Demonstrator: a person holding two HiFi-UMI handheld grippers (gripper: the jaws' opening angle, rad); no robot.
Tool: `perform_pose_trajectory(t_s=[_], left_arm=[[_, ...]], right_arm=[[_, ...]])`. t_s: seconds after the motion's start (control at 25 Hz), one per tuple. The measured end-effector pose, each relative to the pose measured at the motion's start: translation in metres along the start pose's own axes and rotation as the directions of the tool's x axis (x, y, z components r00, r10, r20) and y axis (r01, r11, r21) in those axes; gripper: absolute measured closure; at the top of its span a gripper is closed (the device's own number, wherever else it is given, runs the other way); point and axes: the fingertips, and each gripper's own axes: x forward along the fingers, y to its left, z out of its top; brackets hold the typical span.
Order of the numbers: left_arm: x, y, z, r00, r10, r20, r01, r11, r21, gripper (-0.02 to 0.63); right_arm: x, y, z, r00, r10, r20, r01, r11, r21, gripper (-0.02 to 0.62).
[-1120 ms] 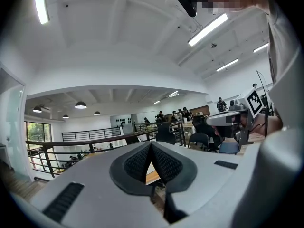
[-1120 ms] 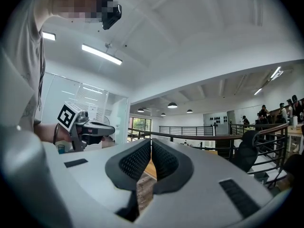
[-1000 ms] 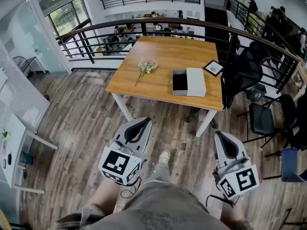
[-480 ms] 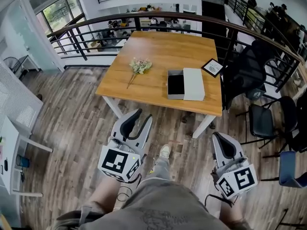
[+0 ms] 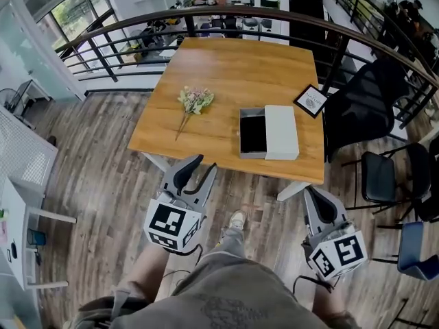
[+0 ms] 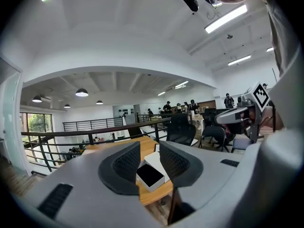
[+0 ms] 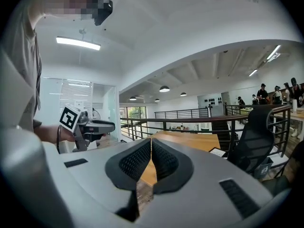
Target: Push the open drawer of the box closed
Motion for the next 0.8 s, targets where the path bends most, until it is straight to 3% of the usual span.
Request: perform_pose_trajectory(t_s=[0.2,0.32,0.44,0.56,0.8], left_arm=[[0.066,0.031,-0.028,0.993,-0.042,-0.113,0.052,0.995,0.09,0.456],[0.104,0.045,-0.057,0.976,-0.072,-0.203,0.105,0.982,0.158,0.448],[0.139,0.048,-0.094,0.927,-0.158,-0.34,0.228,0.957,0.177,0.439],[0.171,0.046,-0.126,0.871,-0.249,-0.423,0.343,0.926,0.161,0.439],[0.227,0.059,-0.191,0.796,-0.304,-0.524,0.442,0.883,0.159,0.439]], right_arm=[[0.06,-0.031,0.007,0.999,-0.014,-0.032,0.015,1.0,0.017,0.561],[0.091,-0.044,0.006,0.998,-0.017,-0.06,0.019,1.0,0.021,0.561],[0.124,-0.059,0.002,0.995,-0.02,-0.095,0.023,0.999,0.032,0.561],[0.157,-0.071,-0.009,0.99,-0.019,-0.138,0.026,0.999,0.046,0.561],[0.211,-0.09,-0.041,0.97,-0.007,-0.244,0.025,0.997,0.068,0.561]])
